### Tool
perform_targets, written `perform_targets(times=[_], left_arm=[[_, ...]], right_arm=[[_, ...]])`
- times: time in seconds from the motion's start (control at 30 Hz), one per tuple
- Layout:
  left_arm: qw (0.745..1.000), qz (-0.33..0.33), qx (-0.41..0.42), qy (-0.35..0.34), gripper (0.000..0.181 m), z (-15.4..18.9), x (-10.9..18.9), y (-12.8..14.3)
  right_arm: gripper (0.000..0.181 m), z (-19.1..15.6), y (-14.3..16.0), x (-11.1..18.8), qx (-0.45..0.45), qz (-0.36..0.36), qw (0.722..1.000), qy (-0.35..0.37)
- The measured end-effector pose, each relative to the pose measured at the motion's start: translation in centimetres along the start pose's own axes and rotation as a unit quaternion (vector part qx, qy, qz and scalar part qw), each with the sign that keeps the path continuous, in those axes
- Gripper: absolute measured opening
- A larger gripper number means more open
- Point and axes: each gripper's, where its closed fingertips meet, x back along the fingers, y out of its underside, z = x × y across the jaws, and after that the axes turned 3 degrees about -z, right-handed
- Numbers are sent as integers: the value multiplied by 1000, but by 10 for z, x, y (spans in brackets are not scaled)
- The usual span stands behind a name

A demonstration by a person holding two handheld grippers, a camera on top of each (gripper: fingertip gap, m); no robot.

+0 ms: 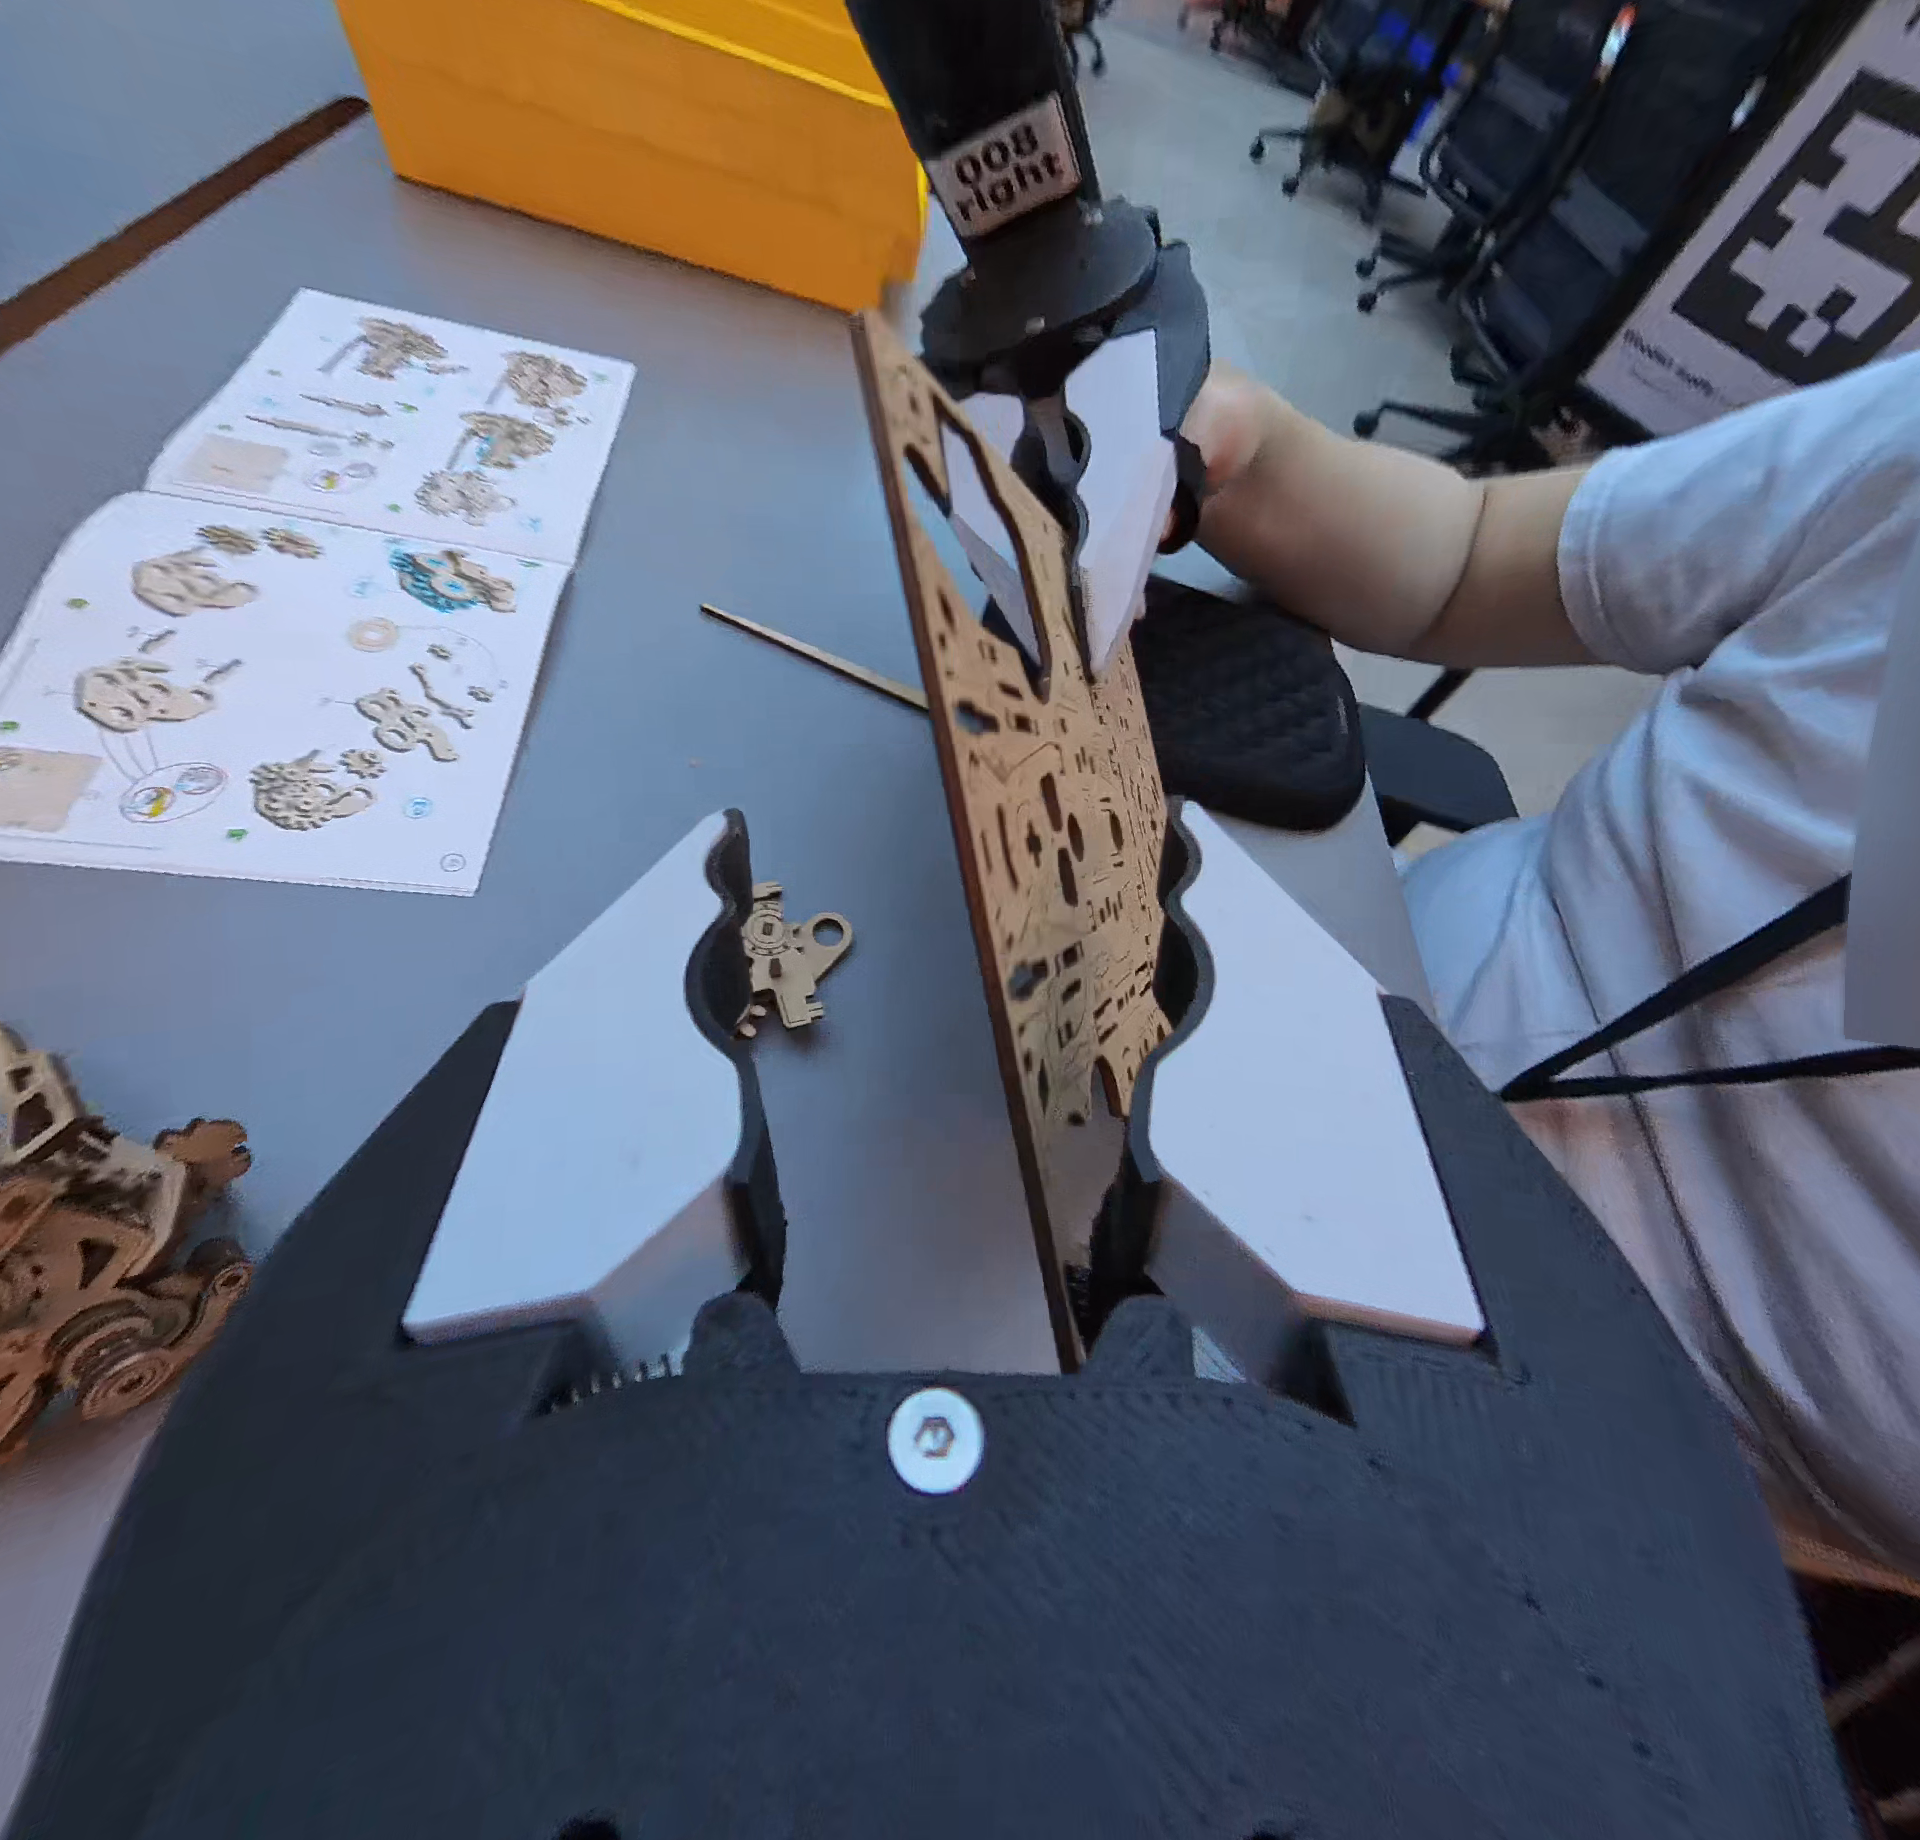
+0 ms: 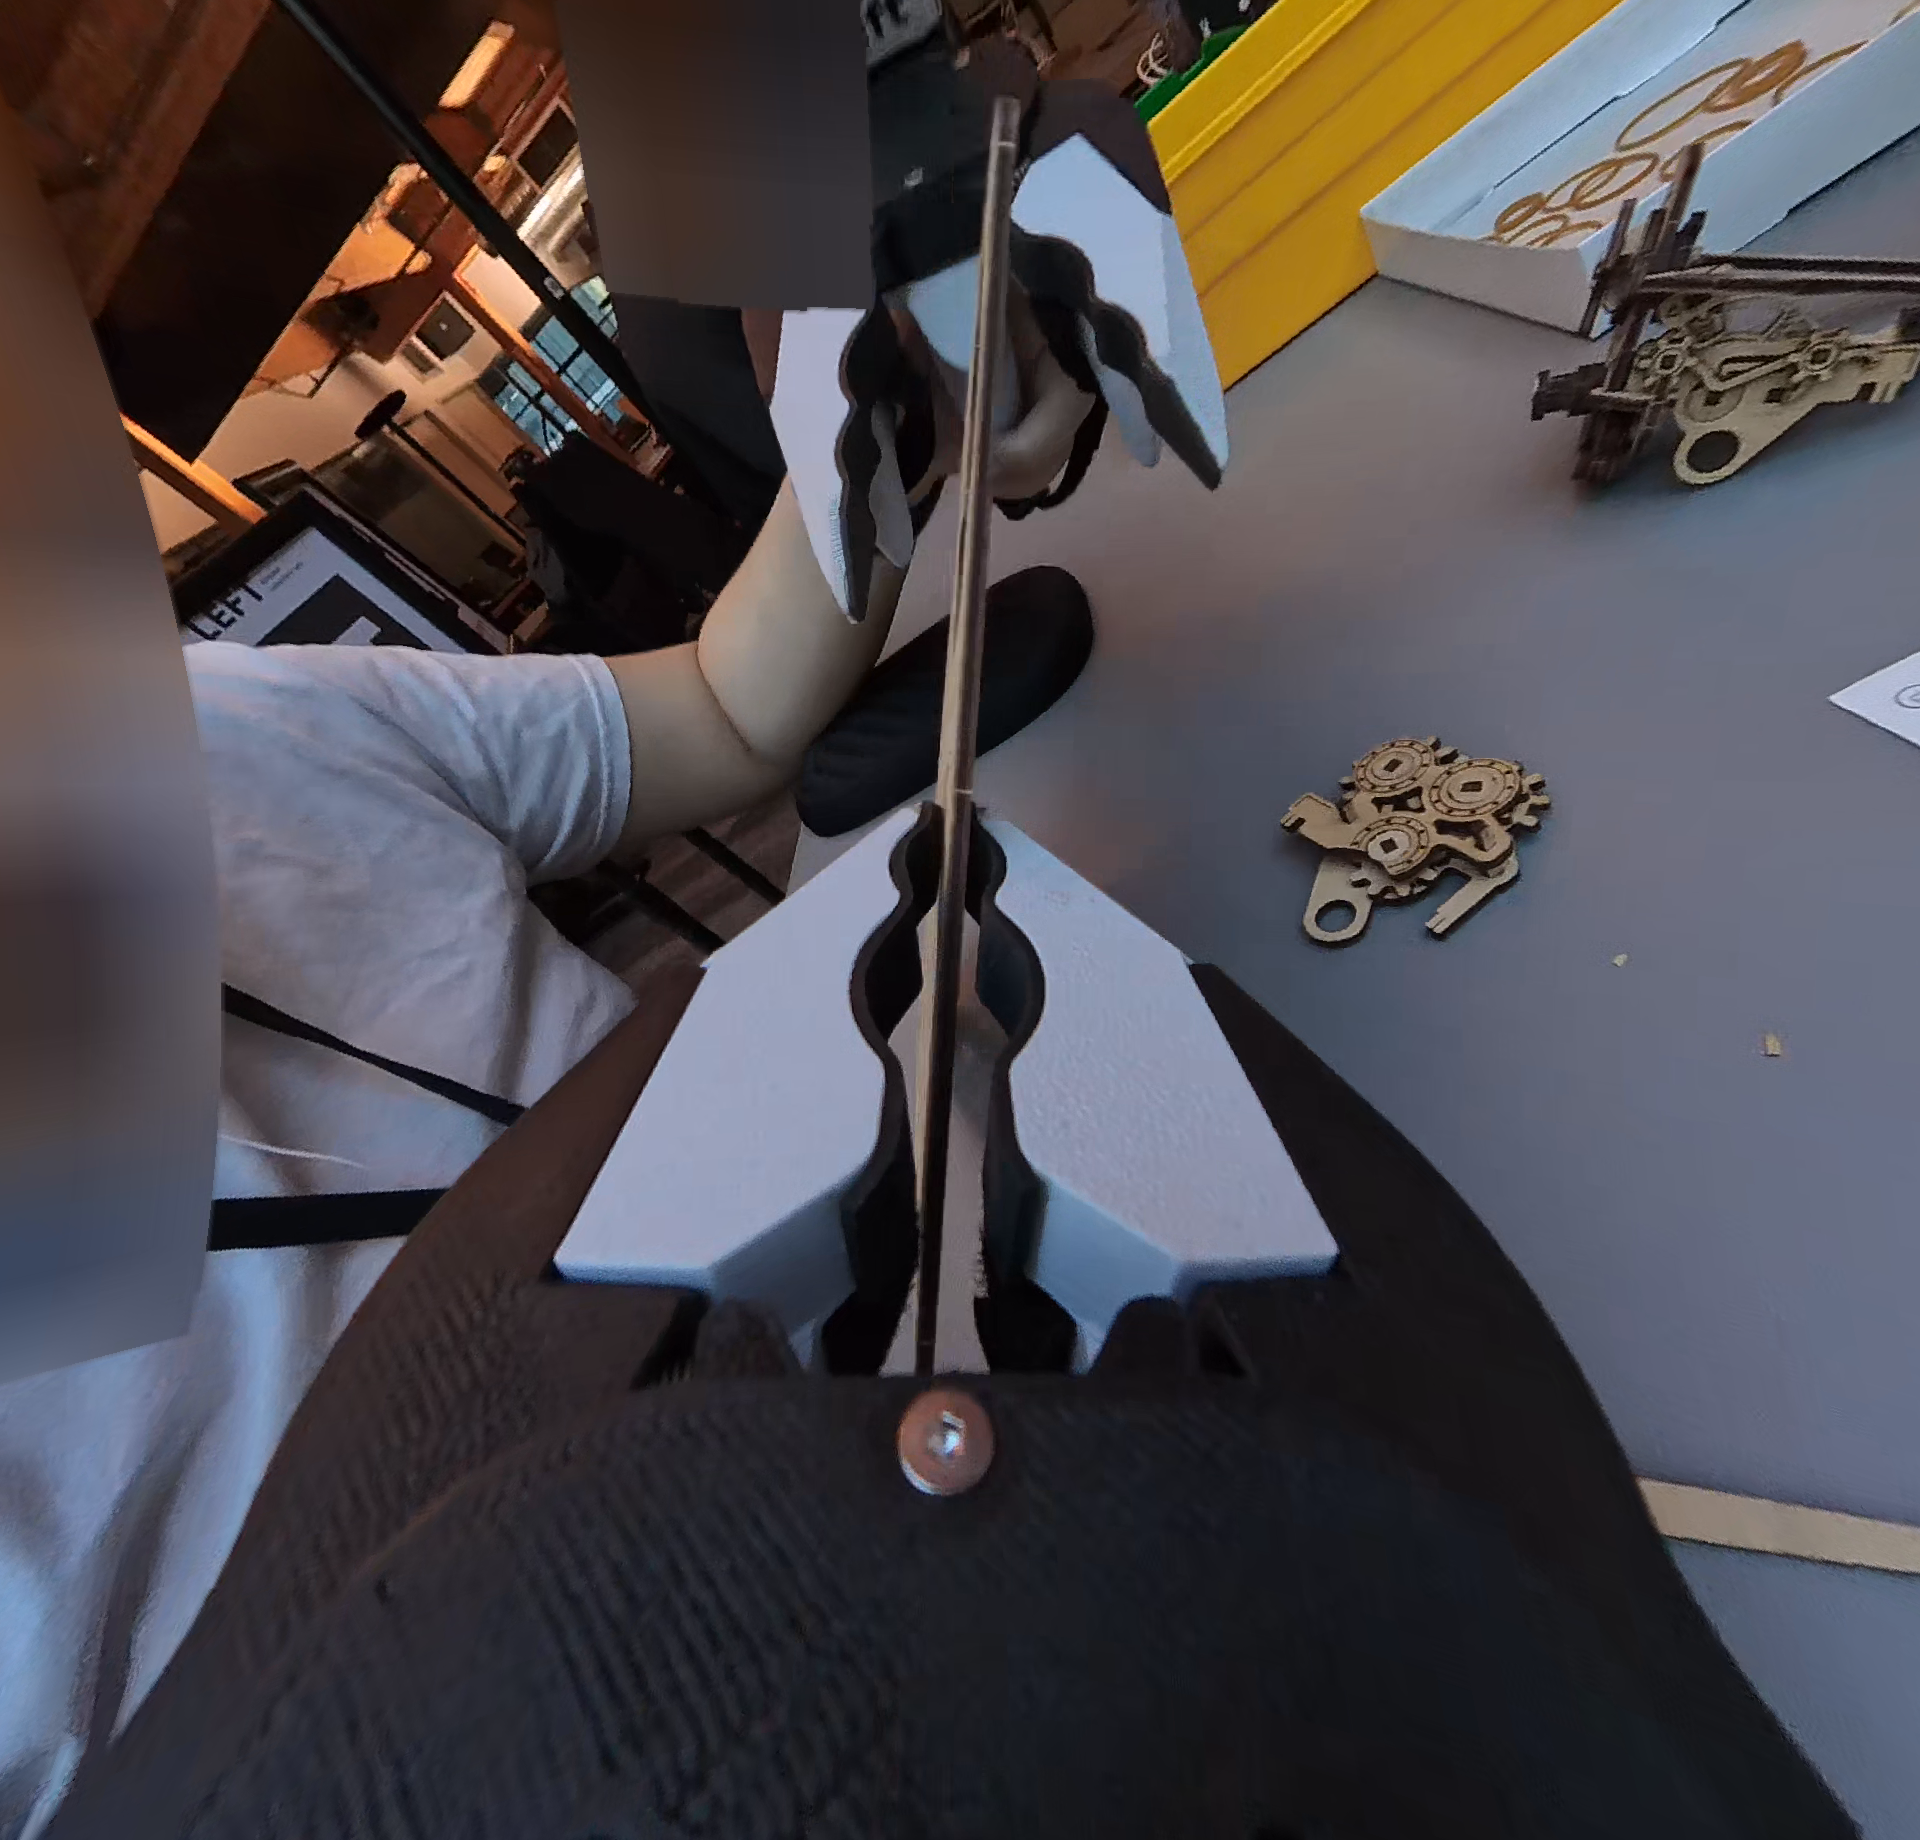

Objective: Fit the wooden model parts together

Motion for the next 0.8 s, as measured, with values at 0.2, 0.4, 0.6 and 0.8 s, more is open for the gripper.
perform_targets(times=[0.2, 0.4, 0.6, 0.8], left_arm=[[991, -108, -3, 79, 65, 16, -25, 0], [967, -188, 78, 156, 53, 28, -36, 13], [956, -224, 112, 154, 34, 33, -40, 12], [927, -289, 147, 189, 7, 57, -39, 31]], right_arm=[[1, -4, 8, -6, -5, -20, 999, -33], [2, -6, 7, -6, 12, -18, 999, -31], [2, -10, 5, -9, 44, -18, 999, -16], [2, -13, 10, -14, 47, -29, 998, -26]])
